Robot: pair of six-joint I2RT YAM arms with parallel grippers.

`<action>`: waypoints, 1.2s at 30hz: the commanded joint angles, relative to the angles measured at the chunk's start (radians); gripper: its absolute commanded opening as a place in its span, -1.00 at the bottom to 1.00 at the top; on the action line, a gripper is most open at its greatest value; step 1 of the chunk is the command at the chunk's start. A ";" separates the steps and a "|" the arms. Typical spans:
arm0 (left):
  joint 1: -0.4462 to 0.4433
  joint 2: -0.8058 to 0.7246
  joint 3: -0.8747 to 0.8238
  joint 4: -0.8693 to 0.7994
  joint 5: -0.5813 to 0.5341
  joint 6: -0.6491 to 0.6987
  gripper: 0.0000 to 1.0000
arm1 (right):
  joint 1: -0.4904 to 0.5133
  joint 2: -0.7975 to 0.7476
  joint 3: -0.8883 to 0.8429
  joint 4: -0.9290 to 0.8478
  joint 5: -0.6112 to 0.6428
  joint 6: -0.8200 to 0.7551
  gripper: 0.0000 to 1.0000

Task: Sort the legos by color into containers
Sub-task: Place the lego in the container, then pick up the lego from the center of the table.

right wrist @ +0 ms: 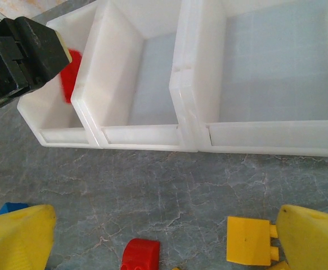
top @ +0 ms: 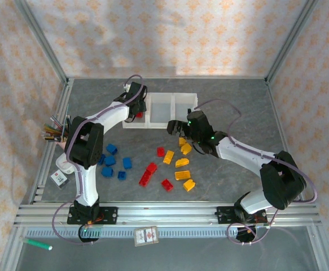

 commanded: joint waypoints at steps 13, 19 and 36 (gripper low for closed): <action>-0.049 -0.275 -0.153 -0.063 0.071 -0.027 0.18 | -0.009 -0.090 -0.016 -0.055 -0.031 -0.035 1.00; -0.185 -0.398 -0.301 -0.104 0.025 -0.103 0.30 | -0.014 -0.141 -0.090 -0.085 -0.054 -0.046 1.00; -0.398 -0.307 -0.445 -0.018 0.065 -0.328 0.58 | -0.030 -0.150 -0.232 -0.052 -0.088 -0.084 1.00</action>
